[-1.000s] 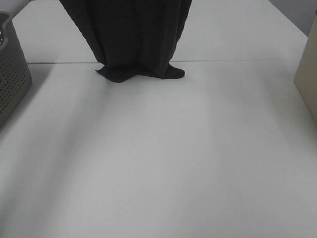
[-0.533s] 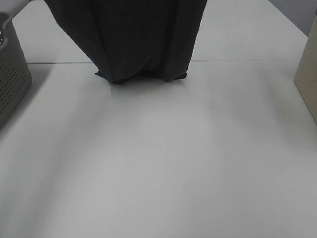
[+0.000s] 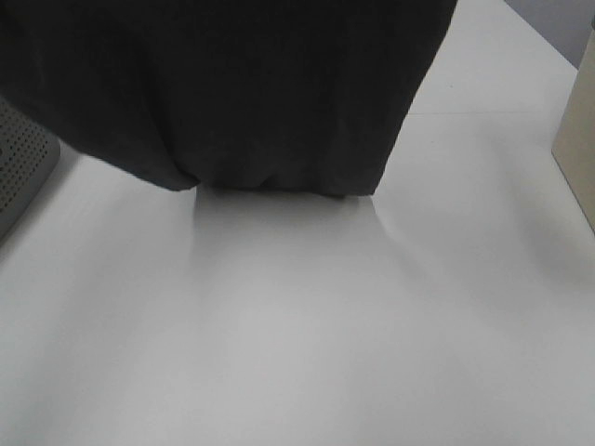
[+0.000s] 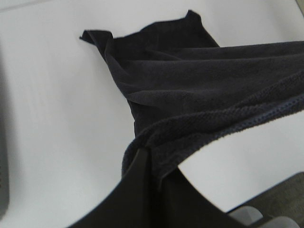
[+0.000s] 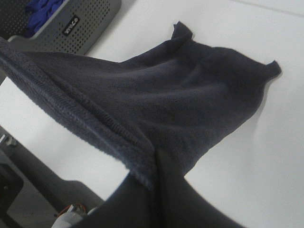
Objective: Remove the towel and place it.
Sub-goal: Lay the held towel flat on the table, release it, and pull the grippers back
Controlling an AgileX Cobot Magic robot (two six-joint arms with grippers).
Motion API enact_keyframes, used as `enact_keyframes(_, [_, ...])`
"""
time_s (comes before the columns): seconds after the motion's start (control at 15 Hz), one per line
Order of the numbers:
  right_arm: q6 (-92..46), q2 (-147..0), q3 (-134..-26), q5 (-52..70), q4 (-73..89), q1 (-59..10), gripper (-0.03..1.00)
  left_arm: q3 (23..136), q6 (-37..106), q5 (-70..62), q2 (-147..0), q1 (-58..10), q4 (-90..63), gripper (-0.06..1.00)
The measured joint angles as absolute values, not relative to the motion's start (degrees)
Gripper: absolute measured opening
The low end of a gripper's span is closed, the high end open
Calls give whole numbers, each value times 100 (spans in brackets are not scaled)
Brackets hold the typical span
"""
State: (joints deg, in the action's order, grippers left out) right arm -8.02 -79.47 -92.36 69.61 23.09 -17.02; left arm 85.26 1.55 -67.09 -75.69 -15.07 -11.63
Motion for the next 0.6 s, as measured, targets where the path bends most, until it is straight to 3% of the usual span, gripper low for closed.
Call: enact_keyframes(0.6, [-447,-6612,-6102,6927,2779,-1702,1,5621,120,-6681,-5798,-1495,-2160,0])
